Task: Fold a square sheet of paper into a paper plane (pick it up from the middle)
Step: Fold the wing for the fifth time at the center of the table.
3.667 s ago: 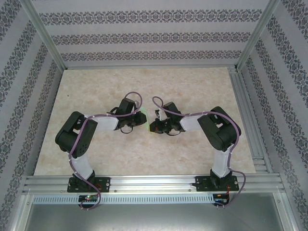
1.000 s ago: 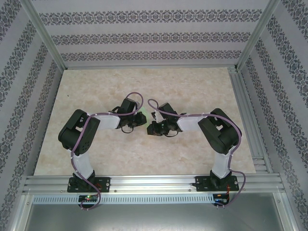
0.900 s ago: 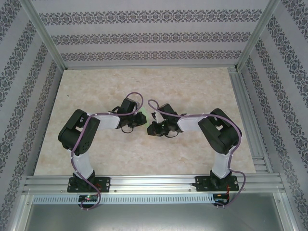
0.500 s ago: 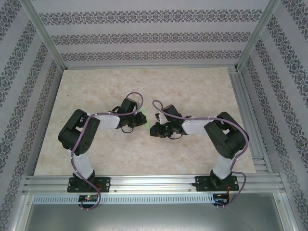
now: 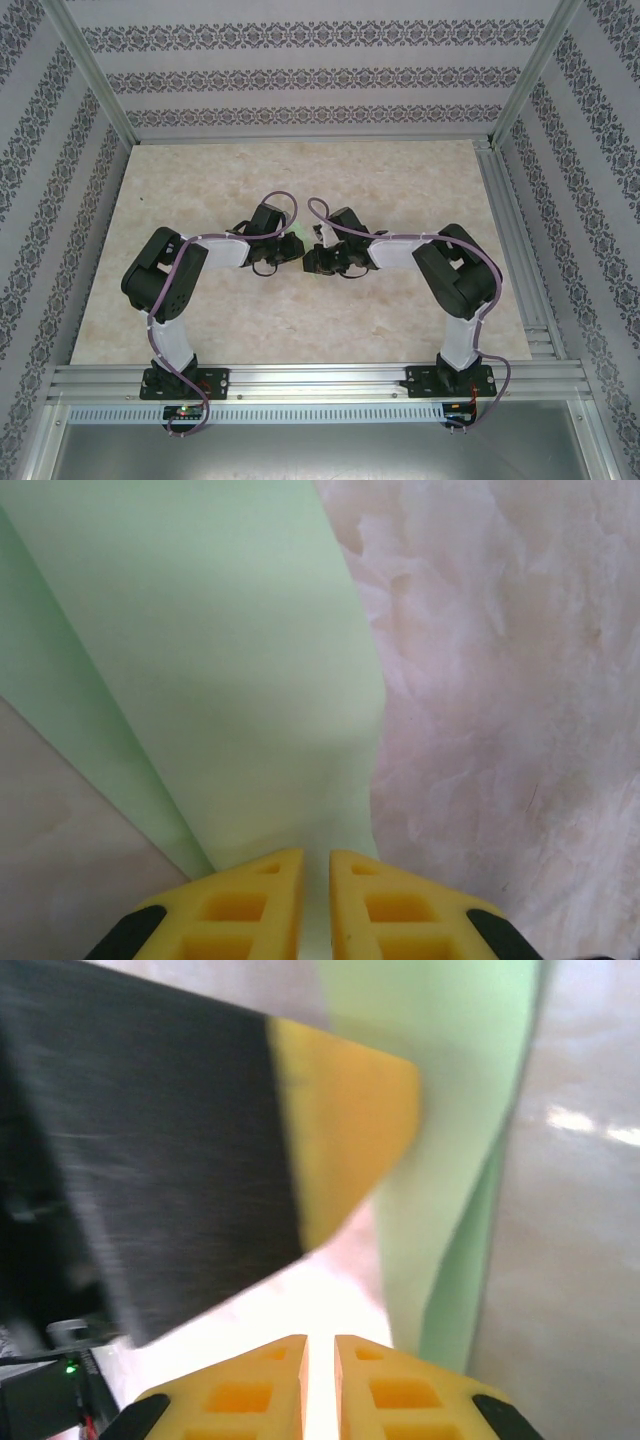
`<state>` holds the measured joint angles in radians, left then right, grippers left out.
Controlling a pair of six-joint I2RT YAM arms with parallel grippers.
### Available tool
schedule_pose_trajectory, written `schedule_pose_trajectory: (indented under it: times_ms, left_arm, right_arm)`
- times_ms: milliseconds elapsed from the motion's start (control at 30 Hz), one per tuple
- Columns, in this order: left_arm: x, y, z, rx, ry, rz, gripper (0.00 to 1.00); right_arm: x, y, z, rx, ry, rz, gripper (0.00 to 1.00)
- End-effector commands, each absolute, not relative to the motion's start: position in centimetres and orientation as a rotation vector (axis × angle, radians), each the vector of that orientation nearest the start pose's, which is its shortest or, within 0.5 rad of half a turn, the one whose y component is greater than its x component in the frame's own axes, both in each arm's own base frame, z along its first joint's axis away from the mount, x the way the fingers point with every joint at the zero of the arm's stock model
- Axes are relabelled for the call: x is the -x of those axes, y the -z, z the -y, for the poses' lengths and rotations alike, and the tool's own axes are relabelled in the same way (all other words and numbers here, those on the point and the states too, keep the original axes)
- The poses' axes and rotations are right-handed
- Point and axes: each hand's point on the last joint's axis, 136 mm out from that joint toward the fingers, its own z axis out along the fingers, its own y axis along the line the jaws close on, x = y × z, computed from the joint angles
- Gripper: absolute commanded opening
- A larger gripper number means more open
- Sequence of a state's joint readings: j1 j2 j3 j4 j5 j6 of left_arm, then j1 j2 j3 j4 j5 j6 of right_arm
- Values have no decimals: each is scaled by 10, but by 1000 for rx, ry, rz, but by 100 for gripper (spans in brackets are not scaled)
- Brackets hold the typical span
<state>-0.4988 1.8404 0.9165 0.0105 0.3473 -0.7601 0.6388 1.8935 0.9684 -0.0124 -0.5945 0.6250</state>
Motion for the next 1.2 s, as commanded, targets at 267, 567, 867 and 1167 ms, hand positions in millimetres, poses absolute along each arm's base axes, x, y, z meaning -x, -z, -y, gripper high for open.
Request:
schedule_pose_trajectory:
  times_ms: [267,567,867,1167]
  left_arm:
    - [-353,-22,254,178,862,-2686,17]
    - [-365,-33,252,110,877,-2665,17]
    - [-370,-29,240,130,845,-2673,17]
    - [-374,-20,231,158,805,-2690,17]
  right_arm:
    - [-272,16,-303,226,-1084,-2857,13]
    - [-257,41,-285,181,-999,-2961,12]
    - [-256,45,-283,177,-970,-2982,12]
    - [-255,48,-282,176,-962,-2992,12]
